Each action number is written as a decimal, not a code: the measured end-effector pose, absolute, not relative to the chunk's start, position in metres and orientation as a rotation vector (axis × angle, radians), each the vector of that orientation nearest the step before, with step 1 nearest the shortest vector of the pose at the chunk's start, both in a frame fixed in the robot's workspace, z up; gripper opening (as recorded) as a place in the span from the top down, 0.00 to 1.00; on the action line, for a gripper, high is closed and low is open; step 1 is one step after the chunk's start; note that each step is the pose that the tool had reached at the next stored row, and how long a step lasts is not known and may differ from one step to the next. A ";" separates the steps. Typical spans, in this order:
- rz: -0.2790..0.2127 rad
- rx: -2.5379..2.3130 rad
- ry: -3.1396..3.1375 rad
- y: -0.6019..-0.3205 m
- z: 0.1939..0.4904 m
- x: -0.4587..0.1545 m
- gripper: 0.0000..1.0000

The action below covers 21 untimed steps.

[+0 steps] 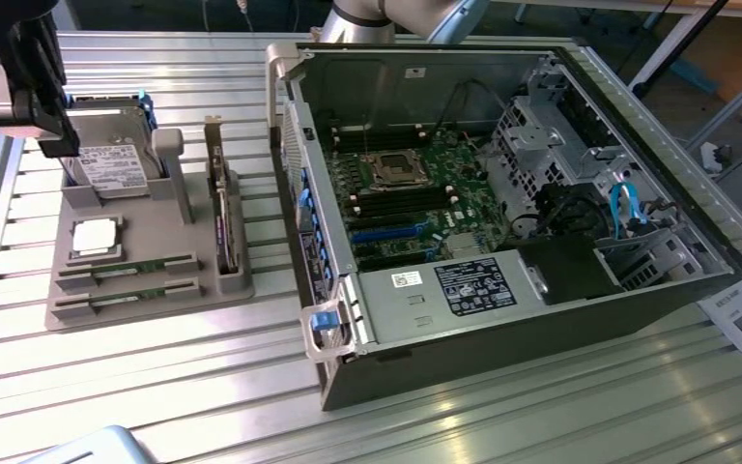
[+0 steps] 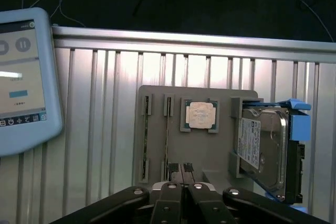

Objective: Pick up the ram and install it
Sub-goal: 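Pick up the ram and move it above insertion slot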

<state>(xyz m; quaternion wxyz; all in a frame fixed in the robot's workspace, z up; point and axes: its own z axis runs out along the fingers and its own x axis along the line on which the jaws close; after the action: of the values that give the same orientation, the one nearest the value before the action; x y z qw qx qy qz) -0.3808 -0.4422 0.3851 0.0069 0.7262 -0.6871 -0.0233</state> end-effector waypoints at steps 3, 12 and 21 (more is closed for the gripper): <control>-0.071 2.284 -2.137 -0.442 0.385 -0.381 0.90; -0.071 2.296 -2.124 -0.443 0.385 -0.381 0.90; -0.071 2.296 -2.124 -0.443 0.373 -0.381 0.90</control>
<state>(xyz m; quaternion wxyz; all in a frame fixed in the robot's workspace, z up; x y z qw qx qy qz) -0.3809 -0.4434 0.3733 0.0066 0.7338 -0.6790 -0.0226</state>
